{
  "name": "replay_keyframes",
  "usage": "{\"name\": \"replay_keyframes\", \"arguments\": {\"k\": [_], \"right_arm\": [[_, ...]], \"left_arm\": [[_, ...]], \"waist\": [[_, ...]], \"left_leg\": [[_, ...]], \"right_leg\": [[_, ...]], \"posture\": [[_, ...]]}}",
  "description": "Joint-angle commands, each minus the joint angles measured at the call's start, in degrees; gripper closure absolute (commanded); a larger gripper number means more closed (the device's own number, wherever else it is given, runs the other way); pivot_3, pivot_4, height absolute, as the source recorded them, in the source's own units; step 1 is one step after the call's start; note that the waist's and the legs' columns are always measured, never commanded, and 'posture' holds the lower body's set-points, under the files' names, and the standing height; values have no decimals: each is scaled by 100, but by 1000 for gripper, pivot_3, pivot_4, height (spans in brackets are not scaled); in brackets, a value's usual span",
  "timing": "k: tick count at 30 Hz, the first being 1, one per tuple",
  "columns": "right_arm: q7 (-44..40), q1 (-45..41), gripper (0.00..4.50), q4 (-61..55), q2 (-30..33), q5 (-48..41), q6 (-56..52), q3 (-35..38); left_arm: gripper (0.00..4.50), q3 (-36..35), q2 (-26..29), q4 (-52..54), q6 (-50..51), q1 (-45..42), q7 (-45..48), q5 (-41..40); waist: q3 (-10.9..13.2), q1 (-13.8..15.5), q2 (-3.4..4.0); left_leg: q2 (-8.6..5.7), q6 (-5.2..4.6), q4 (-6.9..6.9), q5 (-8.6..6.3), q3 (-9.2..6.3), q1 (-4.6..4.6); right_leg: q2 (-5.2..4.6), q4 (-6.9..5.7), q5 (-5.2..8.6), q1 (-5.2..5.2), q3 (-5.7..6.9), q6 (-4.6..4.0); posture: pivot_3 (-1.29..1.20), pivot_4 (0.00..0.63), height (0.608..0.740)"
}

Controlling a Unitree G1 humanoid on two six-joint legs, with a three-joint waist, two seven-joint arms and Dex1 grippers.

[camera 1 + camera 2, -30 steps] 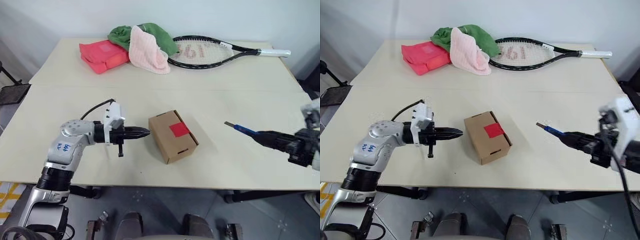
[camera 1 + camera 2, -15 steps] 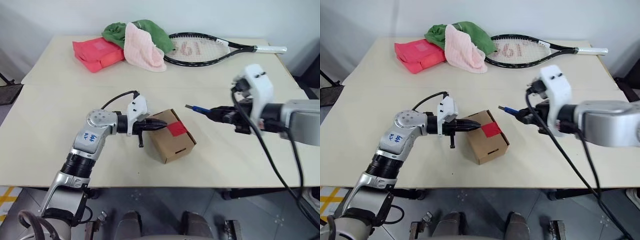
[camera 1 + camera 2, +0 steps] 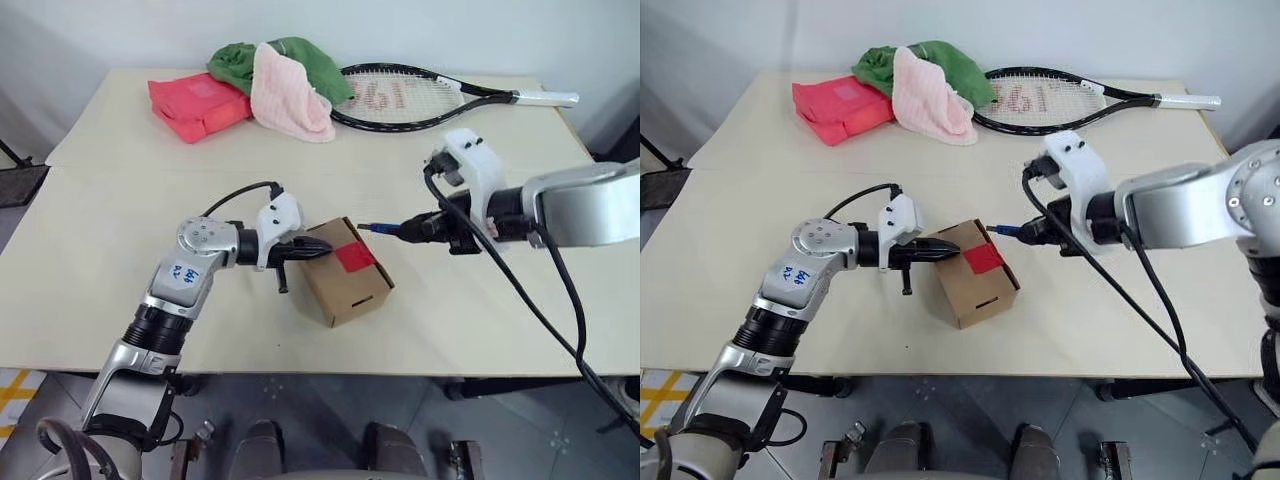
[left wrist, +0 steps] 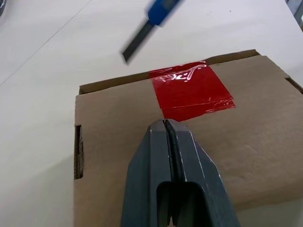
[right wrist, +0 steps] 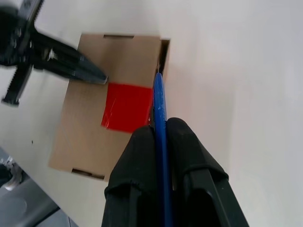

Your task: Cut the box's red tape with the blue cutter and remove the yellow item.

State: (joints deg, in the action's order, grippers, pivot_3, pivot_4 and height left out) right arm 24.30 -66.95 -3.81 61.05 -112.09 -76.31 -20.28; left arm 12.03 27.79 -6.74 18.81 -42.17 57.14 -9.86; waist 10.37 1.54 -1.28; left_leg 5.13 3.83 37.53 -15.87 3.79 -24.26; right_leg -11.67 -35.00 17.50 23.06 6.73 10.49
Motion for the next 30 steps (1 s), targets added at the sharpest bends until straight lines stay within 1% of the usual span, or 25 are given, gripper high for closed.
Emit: {"name": "replay_keyframes", "arguments": {"k": [1,7,18,24,30], "right_arm": [[60,-251,4364,135,-42,-91,-153,-13],[212,-400,4364,371,-209,-91,-250,-83],[336,-85,4364,237,-242,-91,-189,-2],[365,17,4364,181,-250,-91,-148,28],[492,57,4364,182,-223,-91,-86,83]], "left_arm": [[4469,113,-28,199,115,92,9,48],[4469,153,-110,213,167,93,-27,78],[4469,242,-98,289,358,105,33,117],[4469,334,42,434,801,84,85,138],[4469,293,33,666,1304,-9,26,27]], "waist": [[0,2,0],[0,3,0],[0,1,0],[0,-2,0],[0,-2,0]], "left_leg": [[0,0,0,0,0,0],[0,0,1,0,0,0],[0,0,2,0,0,-1],[0,0,3,0,1,0],[1,0,3,0,0,0]], "right_leg": [[0,0,0,0,0,0],[0,-1,0,0,0,0],[0,-2,0,0,0,0],[0,-3,0,0,0,0],[0,-4,0,0,0,0]], "posture": [[0,150,740],[0,150,740],[0,150,740],[0,150,740],[0,150,740]]}}
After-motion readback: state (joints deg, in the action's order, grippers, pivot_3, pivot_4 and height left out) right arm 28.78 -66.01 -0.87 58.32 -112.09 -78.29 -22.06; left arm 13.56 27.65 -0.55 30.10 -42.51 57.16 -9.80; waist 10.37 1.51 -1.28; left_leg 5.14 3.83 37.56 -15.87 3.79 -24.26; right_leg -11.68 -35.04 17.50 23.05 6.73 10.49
